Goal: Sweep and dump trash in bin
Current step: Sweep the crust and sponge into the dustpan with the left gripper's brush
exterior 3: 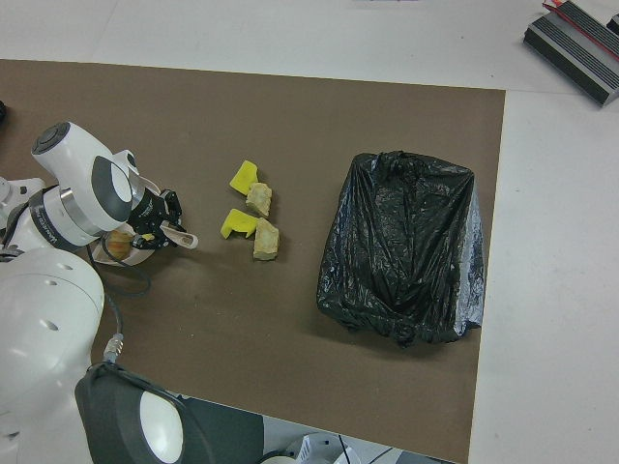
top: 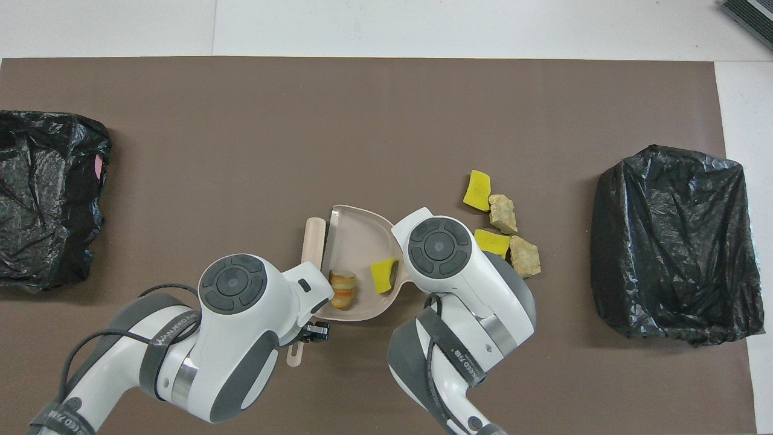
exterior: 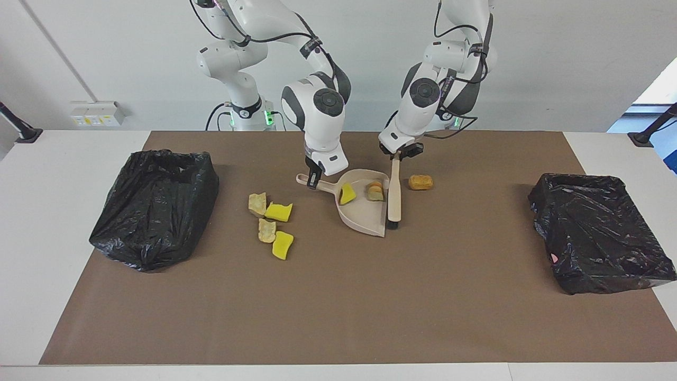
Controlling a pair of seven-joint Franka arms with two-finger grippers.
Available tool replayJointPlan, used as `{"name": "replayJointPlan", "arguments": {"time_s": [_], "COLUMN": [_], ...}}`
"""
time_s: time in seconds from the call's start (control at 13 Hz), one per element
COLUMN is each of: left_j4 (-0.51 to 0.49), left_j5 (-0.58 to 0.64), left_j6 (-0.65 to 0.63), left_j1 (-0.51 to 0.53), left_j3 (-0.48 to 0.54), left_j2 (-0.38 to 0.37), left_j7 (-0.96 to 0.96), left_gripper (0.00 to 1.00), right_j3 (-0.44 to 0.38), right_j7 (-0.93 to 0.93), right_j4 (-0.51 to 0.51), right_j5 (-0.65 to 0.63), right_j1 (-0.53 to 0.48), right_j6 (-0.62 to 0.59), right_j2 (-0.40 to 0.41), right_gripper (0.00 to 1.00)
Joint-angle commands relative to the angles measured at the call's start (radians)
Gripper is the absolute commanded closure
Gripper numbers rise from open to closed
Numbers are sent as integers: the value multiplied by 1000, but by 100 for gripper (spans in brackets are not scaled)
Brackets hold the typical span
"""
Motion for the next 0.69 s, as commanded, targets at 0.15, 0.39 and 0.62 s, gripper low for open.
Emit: {"name": "replayJointPlan", "arguments": {"time_s": [0.15,0.39,0.62], "left_j4": [28,23,3], "left_j5": [-151,-165,-165], "left_j6": [-5,-61,-182], "left_j1": [14,29,88], "left_j3": [11,16,45], "left_j2": [-9,-78,-156], "left_j7": [91,87,80], "left_gripper": [100,100,100], "right_j3": [0,0,0], "right_j7": [-35,-36,-44], "right_j4": [-10,-10,-11], "right_j5": [-24,-24,-24], "right_j1": [-10,-20,-21], "right_j6": [32,45,45], "right_j2": [10,12,12], "right_gripper": [100,100,100]}}
